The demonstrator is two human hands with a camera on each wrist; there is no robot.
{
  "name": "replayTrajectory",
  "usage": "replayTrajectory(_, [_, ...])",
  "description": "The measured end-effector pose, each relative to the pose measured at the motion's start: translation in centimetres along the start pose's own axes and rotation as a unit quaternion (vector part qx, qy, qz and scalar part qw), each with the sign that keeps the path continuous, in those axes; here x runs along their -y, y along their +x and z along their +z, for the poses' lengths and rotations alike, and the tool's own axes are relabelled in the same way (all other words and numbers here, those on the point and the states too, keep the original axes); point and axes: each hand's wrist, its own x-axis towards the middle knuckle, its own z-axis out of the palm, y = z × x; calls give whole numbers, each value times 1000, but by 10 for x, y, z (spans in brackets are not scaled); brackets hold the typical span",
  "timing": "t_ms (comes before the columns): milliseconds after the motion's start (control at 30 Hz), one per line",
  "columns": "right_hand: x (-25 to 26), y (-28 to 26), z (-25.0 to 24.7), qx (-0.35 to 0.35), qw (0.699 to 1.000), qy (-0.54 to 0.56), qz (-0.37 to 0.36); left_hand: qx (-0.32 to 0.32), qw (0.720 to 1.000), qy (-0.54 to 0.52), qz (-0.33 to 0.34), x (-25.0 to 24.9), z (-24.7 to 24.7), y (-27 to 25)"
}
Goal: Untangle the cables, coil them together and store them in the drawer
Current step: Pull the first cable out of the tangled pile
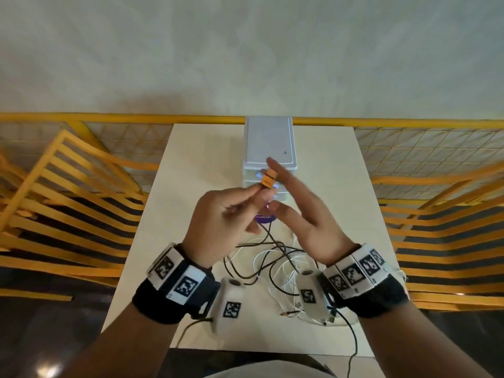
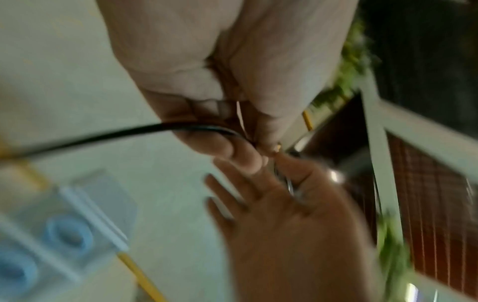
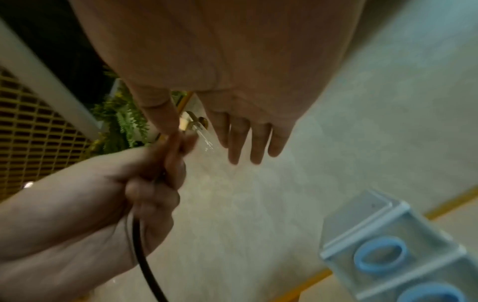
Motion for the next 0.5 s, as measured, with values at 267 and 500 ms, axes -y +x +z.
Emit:
replayTrajectory(267, [-1,11,33,72,988,112,75,-134,945,-273,-121,-17,-10,23])
replayTrajectory(500, [-42,-17,27,63,961,192,188,-308,889,-323,-100,11,-80,58])
